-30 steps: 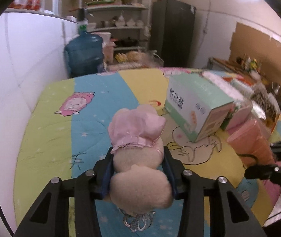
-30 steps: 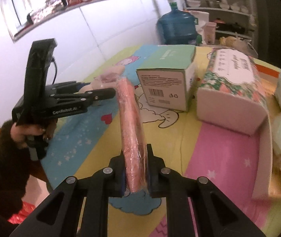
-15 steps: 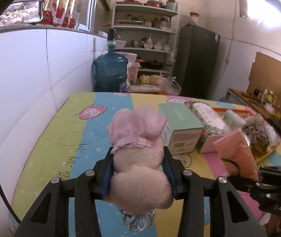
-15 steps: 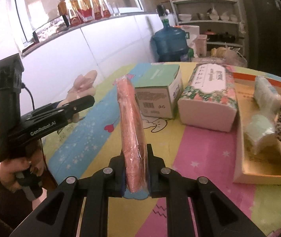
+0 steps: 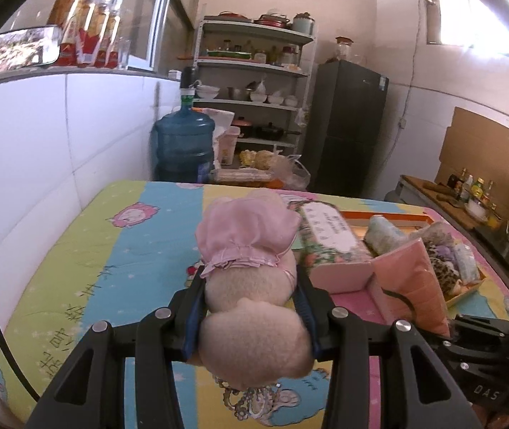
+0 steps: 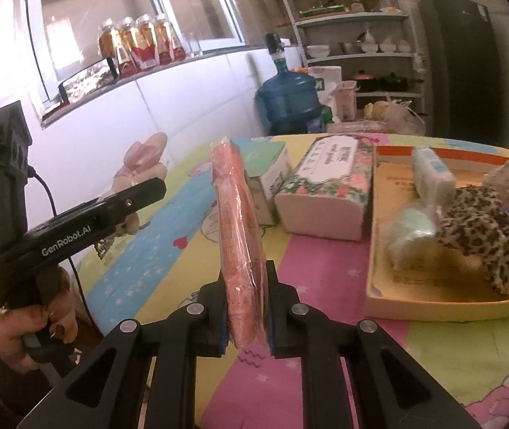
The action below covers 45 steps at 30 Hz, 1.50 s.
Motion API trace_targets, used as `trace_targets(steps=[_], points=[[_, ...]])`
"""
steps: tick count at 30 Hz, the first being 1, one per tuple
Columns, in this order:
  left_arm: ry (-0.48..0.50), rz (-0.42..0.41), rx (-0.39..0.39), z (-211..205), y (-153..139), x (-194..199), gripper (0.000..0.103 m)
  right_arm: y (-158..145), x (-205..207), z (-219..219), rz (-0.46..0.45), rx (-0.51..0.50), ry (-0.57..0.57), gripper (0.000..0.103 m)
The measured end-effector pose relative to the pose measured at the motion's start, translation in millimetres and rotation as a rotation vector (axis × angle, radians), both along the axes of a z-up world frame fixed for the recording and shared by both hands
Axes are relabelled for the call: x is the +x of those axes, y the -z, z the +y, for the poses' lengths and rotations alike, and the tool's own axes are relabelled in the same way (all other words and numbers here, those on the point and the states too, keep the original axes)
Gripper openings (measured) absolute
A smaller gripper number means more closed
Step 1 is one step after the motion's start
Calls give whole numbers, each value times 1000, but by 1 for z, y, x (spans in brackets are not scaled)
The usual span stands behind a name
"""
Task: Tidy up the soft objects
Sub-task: 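Carry the bunny plush with the left gripper while the right carries the pink towel over the box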
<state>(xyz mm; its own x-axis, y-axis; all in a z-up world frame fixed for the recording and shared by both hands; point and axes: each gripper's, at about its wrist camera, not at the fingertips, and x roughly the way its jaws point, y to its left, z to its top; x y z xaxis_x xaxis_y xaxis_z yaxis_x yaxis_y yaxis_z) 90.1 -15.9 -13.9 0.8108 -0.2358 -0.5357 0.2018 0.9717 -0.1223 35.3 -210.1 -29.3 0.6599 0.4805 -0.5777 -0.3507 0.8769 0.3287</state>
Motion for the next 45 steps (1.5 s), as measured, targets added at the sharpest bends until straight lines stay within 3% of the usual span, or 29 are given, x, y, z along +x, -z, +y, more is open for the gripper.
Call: trace_targets(steps=[27,45], points=[[279,-20,-45,-134,-10,-2,45,-11,-34,-125,-62,47,291,15],[365,-13,-52,-207,-8,18,45,-14,-26,-188,-80,52,410,15]])
